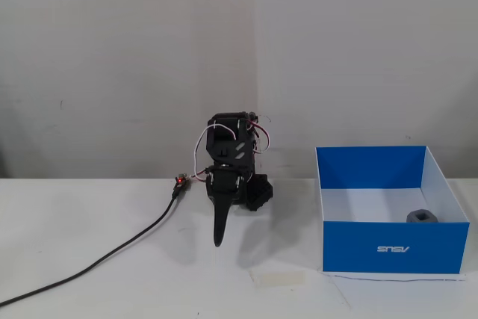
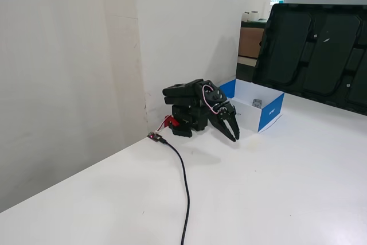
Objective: Pick the gray block and keep it in the box.
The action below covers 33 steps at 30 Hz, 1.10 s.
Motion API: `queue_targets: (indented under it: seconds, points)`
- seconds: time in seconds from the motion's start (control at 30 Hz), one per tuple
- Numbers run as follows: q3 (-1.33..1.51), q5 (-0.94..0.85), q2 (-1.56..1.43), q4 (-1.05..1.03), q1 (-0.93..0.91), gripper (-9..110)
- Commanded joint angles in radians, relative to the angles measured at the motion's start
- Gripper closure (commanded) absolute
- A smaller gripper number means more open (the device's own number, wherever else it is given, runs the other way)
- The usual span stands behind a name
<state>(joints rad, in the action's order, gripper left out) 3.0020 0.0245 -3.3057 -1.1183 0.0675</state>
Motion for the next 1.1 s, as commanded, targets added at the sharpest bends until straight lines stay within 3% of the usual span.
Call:
queue_targets:
  seconds: [0.0, 1.07]
  points:
    - [0.012, 0.006, -0.123, 0.000, -0.008, 101]
    - [0.038, 0.014, -0.123, 0.006, -0.006, 101]
